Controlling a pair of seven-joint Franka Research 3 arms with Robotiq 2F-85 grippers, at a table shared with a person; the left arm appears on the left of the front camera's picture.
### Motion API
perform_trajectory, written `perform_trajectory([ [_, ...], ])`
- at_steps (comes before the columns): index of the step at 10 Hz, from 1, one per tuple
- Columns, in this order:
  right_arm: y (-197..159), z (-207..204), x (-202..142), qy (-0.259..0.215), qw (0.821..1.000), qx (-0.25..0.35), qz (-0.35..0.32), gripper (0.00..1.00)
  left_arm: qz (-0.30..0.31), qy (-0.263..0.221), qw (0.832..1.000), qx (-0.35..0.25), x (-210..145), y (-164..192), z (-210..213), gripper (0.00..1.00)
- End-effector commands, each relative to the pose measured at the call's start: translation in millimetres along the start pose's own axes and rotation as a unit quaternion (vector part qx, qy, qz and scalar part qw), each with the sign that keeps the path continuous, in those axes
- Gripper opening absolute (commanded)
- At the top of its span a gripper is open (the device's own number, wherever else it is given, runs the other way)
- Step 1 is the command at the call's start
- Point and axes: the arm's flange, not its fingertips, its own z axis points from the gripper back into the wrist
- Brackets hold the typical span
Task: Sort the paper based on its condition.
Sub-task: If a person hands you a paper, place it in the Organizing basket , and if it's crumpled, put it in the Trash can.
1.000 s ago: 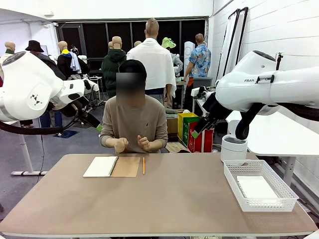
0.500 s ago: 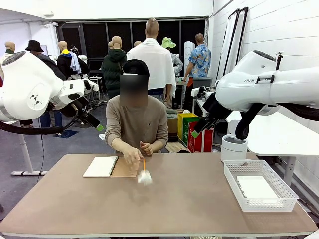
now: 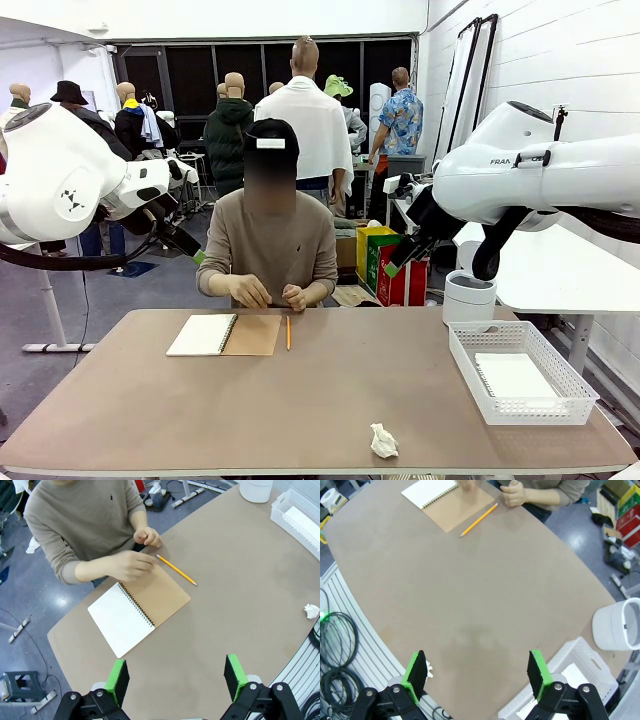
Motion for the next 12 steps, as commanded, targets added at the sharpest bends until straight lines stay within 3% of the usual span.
perform_trajectory([
  [1,1.2,-0.5,-0.7,0.006,1.0,0.0,-0.001,1.0,-0.001,-0.006,1.0,-0.003,0.3,1.3,0.6,1.0],
  [12,1.2,-0.5,-0.7,0.006,1.0,0.0,-0.001,1.0,-0.001,-0.006,1.0,-0.003,0.3,1.3,0.6,1.0],
])
